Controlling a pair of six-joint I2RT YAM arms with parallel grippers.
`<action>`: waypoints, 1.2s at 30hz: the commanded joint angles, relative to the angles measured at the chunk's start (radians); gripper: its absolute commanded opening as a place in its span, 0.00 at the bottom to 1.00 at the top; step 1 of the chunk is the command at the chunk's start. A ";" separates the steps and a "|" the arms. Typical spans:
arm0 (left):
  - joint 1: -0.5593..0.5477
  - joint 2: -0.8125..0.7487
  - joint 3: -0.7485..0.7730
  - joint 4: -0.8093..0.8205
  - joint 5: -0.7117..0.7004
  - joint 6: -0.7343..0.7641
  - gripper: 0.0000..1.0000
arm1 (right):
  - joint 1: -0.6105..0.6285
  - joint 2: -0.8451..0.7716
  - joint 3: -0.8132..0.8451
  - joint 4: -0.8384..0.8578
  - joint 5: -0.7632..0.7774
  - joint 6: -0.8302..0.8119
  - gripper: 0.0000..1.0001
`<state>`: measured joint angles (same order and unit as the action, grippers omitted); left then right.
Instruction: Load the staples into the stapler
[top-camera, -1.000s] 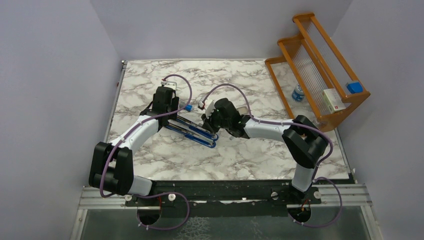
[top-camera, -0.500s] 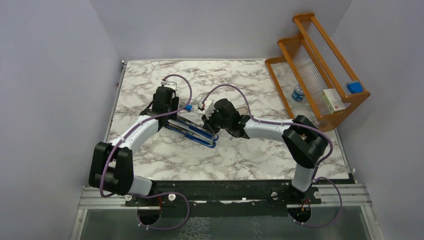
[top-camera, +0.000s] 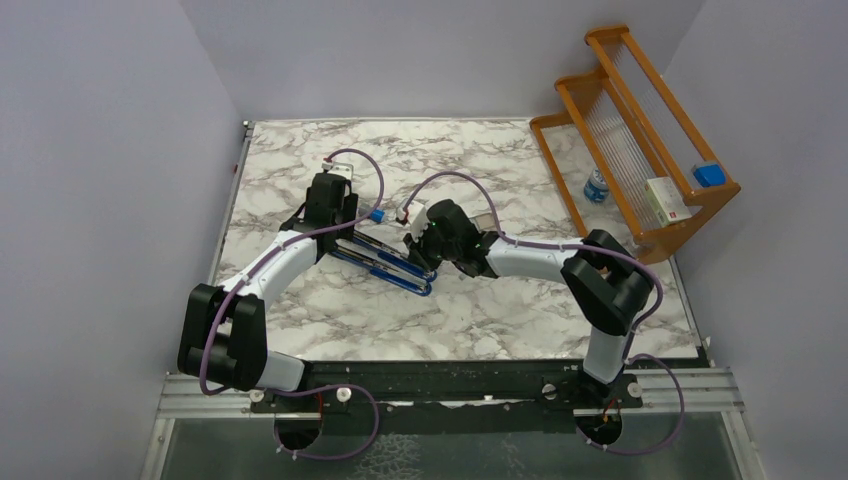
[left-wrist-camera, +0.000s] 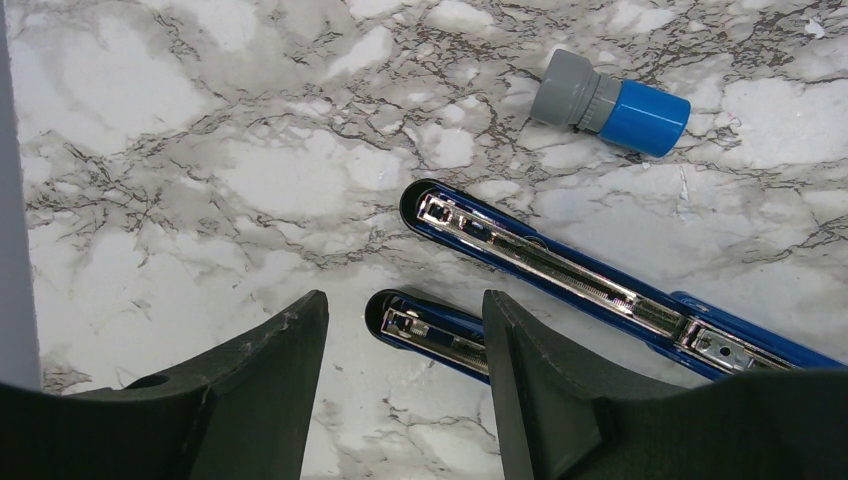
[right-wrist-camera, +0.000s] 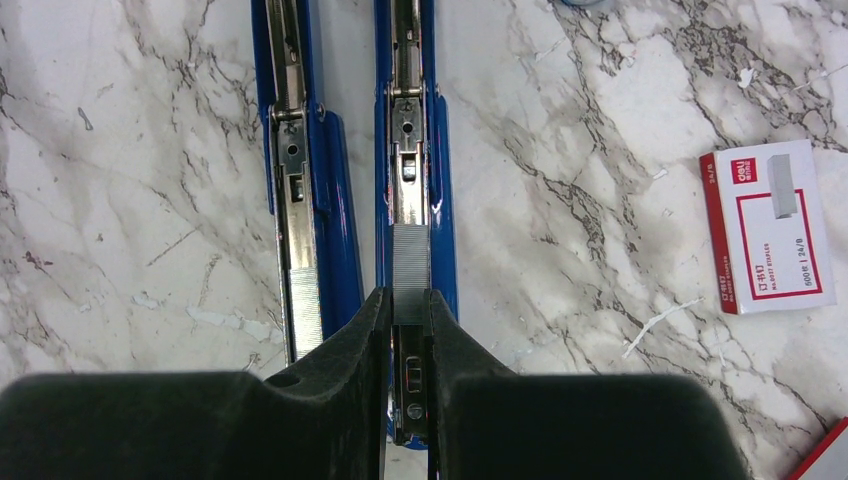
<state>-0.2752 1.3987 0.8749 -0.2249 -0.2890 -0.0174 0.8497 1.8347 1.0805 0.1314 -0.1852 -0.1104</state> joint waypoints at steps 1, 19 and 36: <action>-0.002 -0.021 0.018 0.019 -0.010 0.005 0.61 | 0.006 0.021 0.024 -0.020 -0.007 0.003 0.16; -0.002 -0.020 0.018 0.019 -0.010 0.005 0.61 | 0.006 0.028 0.038 -0.029 0.024 0.005 0.16; -0.002 -0.019 0.019 0.018 -0.010 0.005 0.61 | 0.006 0.045 0.059 -0.067 0.045 -0.005 0.16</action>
<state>-0.2752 1.3987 0.8749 -0.2249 -0.2890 -0.0174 0.8501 1.8599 1.1103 0.0914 -0.1757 -0.1066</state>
